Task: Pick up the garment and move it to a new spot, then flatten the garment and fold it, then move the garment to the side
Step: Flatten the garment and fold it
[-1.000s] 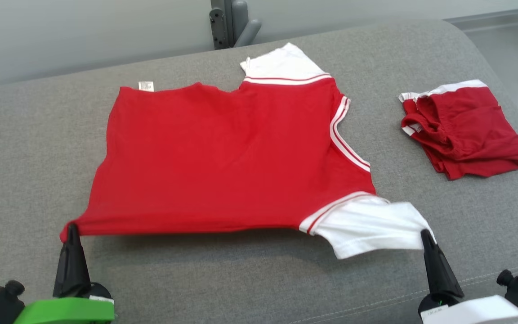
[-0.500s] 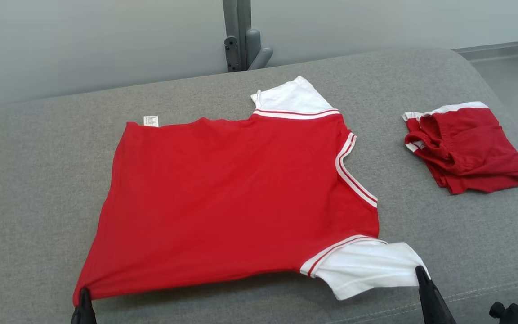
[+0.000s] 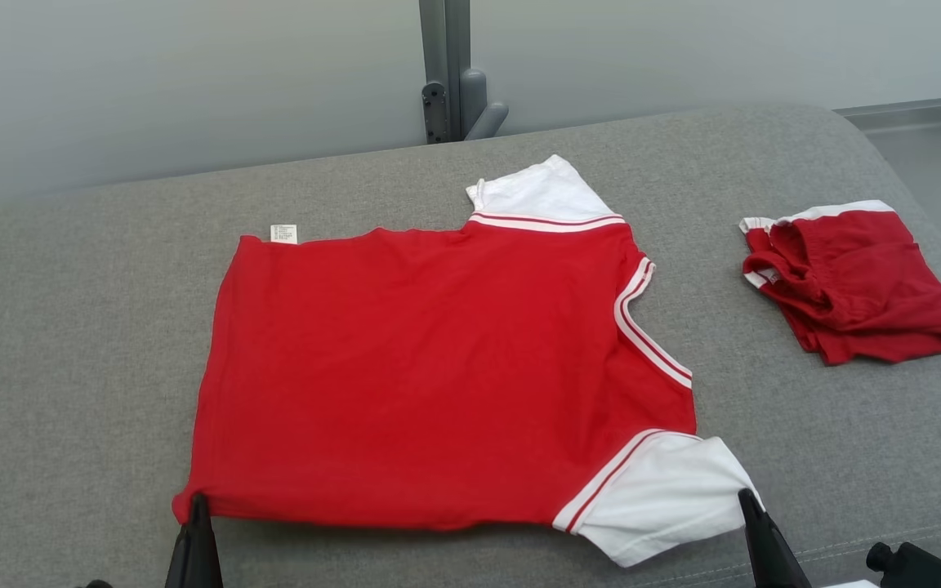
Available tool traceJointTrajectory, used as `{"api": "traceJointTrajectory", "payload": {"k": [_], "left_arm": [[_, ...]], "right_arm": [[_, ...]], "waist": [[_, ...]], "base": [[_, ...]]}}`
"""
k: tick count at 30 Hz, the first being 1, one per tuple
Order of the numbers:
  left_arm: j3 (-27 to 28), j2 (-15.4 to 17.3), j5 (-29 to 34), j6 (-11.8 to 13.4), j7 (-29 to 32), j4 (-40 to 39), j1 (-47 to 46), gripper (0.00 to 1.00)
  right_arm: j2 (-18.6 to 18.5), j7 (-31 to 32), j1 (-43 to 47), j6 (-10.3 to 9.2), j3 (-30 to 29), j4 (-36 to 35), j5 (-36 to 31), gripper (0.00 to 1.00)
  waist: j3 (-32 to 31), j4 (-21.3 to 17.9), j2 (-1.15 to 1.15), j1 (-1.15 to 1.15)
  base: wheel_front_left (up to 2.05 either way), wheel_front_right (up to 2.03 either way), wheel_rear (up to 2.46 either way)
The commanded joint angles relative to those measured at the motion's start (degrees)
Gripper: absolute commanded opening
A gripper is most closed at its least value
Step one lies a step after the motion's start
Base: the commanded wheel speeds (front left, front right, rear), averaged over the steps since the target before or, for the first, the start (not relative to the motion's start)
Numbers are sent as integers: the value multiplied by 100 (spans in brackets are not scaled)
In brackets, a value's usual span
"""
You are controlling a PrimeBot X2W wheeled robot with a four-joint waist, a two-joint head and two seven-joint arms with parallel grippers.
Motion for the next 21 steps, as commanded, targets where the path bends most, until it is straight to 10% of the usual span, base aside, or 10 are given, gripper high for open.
{"api": "traceJointTrajectory", "payload": {"k": [1,21], "left_arm": [[19,22,-18,-10,-15,97,-182,0],[348,4,485,2,-15,2100,-2557,0]], "right_arm": [[4,27,-137,-1,-11,87,27,0],[175,53,-2245,0,92,1328,206,0]], "waist": [[-8,-3,0,1],[731,-157,0,1]], "base": [[0,0,0],[0,0,0]]}}
